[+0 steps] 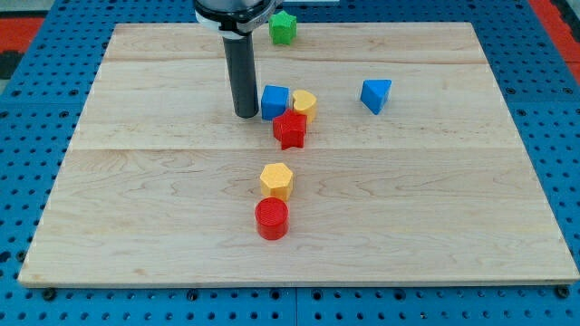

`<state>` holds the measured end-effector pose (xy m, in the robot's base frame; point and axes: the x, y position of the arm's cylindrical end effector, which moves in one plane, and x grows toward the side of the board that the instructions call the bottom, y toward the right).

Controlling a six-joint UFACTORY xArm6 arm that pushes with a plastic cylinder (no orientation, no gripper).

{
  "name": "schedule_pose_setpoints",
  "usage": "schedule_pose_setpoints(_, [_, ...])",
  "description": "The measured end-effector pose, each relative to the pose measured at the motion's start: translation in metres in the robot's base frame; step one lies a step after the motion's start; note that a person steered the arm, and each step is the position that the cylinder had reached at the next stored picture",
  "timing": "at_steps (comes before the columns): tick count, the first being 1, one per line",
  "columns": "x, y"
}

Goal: Slide the cube to the top left of the tringle

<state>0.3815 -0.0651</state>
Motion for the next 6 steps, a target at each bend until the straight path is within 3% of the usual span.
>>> schedule_pose_setpoints(1, [0.003, 0.002])
schedule_pose_setpoints(2, [-0.008, 0.044])
schedule_pose_setpoints(4, [-0.057, 0.077])
schedule_pose_setpoints(6, [-0.004, 0.094])
